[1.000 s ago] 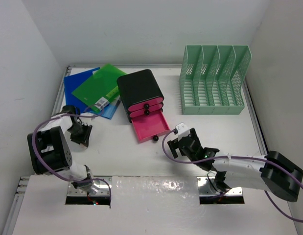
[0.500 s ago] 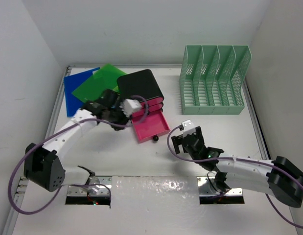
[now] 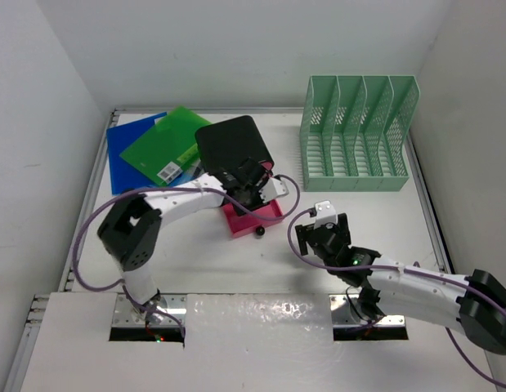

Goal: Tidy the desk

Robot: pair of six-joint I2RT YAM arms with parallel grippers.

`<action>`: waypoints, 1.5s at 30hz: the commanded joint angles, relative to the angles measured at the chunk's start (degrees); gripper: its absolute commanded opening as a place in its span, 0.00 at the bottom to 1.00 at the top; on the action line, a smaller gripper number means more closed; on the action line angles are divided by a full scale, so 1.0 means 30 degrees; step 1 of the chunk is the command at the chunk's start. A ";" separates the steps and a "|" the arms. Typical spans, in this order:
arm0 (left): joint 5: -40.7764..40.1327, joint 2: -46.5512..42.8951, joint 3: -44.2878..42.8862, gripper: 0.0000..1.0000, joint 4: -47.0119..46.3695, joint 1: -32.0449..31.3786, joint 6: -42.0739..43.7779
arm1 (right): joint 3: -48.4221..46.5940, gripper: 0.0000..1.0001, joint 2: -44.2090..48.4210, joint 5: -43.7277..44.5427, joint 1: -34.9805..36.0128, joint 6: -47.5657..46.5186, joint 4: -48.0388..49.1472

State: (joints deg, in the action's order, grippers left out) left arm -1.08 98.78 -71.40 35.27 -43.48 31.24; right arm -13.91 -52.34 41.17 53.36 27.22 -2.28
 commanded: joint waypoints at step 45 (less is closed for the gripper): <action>-0.2836 0.1994 -0.2072 0.39 -0.1855 -0.1794 -0.1889 | -0.1134 0.99 0.1976 0.2390 -0.0005 0.1561 -0.3750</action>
State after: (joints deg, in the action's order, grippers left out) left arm -13.34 107.22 -76.09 27.79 -49.04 26.63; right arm -16.10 -47.44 46.39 53.39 31.18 -13.19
